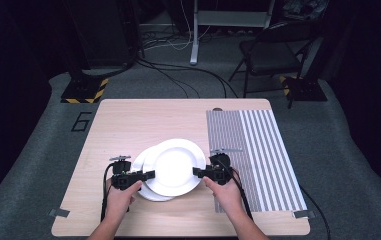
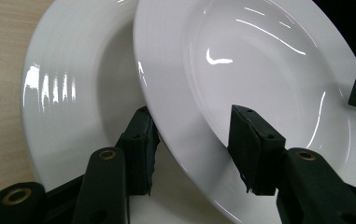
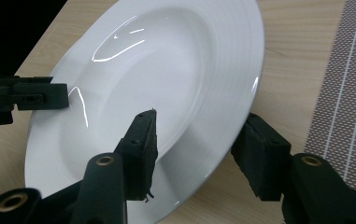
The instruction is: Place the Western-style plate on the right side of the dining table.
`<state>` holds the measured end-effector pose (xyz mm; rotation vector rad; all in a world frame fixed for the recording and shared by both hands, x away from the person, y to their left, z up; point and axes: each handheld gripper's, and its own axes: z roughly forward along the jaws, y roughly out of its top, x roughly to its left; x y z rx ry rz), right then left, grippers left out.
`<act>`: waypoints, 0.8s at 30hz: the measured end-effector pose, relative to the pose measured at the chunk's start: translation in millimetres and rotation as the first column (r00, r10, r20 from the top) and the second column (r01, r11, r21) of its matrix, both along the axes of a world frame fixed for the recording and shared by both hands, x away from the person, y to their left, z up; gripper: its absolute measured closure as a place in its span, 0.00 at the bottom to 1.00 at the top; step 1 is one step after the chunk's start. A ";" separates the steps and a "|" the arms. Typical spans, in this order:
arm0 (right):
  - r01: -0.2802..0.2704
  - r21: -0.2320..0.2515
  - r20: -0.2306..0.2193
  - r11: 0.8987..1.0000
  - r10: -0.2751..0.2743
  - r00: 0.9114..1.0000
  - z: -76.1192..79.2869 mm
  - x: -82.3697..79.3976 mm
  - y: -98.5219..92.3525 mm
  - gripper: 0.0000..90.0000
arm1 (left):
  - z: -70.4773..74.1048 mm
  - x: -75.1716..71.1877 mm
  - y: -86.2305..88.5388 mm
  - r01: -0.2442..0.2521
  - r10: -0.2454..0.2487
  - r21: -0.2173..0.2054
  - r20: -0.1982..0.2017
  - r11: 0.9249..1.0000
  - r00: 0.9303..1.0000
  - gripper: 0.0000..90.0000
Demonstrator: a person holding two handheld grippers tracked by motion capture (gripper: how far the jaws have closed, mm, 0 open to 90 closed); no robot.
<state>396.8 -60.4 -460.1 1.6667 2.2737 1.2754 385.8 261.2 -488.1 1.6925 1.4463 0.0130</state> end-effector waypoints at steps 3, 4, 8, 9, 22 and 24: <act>0.000 -0.006 0.001 1.000 0.000 1.000 -0.8 -1.0 2.3 0.55 | 1.3 -1.4 -0.8 -0.005 0.005 0.005 0.004 1.000 1.000 0.58; -0.001 -0.013 0.008 1.000 0.001 1.000 -0.7 -1.1 2.6 0.55 | 1.9 -1.9 -1.3 -0.004 0.004 0.012 0.007 1.000 1.000 0.58; 0.003 -0.024 0.001 1.000 -0.003 1.000 0.9 -1.8 3.3 0.53 | 4.3 -4.8 -2.9 -0.014 0.013 0.023 0.020 1.000 1.000 0.58; 0.007 -0.034 -0.003 0.999 -0.007 1.000 1.5 -2.5 4.3 0.53 | 5.2 -5.6 -4.0 -0.025 0.024 0.016 0.020 1.000 1.000 0.58; 0.009 -0.110 0.054 0.994 -0.003 0.999 -0.3 -5.8 10.9 0.54 | 10.9 -9.4 -6.2 -0.032 0.029 0.056 0.062 0.998 0.998 0.59; 0.012 -0.106 0.048 0.994 -0.007 0.999 0.4 -6.0 10.6 0.54 | 12.3 -9.9 -6.5 -0.034 0.031 0.047 0.060 0.998 0.998 0.59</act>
